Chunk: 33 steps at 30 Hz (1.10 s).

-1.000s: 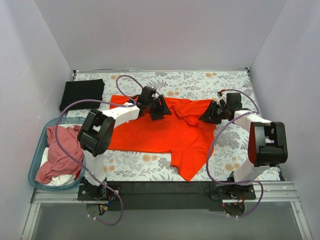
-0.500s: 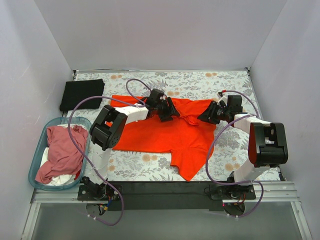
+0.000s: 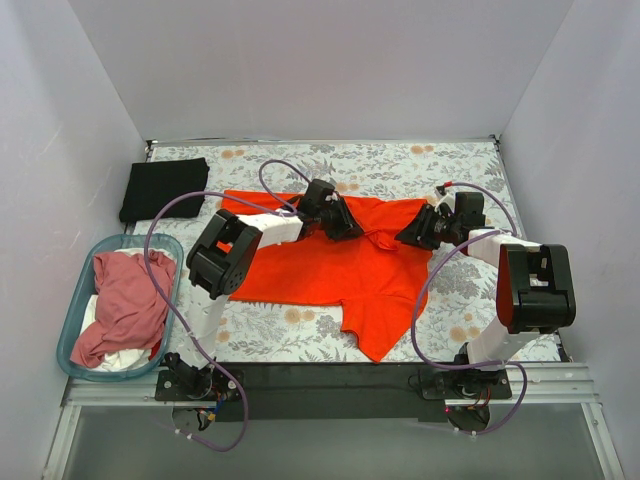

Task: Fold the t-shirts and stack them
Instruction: Fold the tshirt

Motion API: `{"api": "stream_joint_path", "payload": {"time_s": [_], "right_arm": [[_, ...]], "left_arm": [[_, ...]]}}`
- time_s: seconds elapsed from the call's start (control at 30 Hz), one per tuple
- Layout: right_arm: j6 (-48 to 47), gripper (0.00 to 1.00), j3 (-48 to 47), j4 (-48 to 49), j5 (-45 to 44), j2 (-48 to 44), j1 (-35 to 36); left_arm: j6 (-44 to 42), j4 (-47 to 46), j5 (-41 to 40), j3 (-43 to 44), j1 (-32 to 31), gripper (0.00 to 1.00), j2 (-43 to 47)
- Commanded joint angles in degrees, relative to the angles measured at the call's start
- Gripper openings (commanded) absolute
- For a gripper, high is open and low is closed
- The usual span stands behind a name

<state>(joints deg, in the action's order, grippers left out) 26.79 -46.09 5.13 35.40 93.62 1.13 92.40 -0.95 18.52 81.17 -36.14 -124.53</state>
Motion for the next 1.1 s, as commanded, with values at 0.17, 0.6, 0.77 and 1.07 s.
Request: {"api": "stream_joint_path", "payload": {"time_s": [0.17,0.6,0.77,1.07], "right_arm": [[-1.3,0.41,0.4,2.3,1.3,0.2,-0.2],[-2.7,0.41,0.4,2.2,2.5,0.9,-0.3],[-3.4,0.38,0.3,2.1,3.2,2.2,-0.2],[-4.2,0.33,-0.4,2.2,5.5,3.4,-0.3]], "left_arm": [[0.0,-2.3,0.3,0.0,-0.4,0.12,1.9],[-5.9,7.4,-1.3,0.4,-0.2,0.0,6.0],[-11.1,16.3,-1.6,3.5,0.9,0.0,5.9],[-18.7,28.3,-2.9,13.6,4.1,0.0,3.1]]}}
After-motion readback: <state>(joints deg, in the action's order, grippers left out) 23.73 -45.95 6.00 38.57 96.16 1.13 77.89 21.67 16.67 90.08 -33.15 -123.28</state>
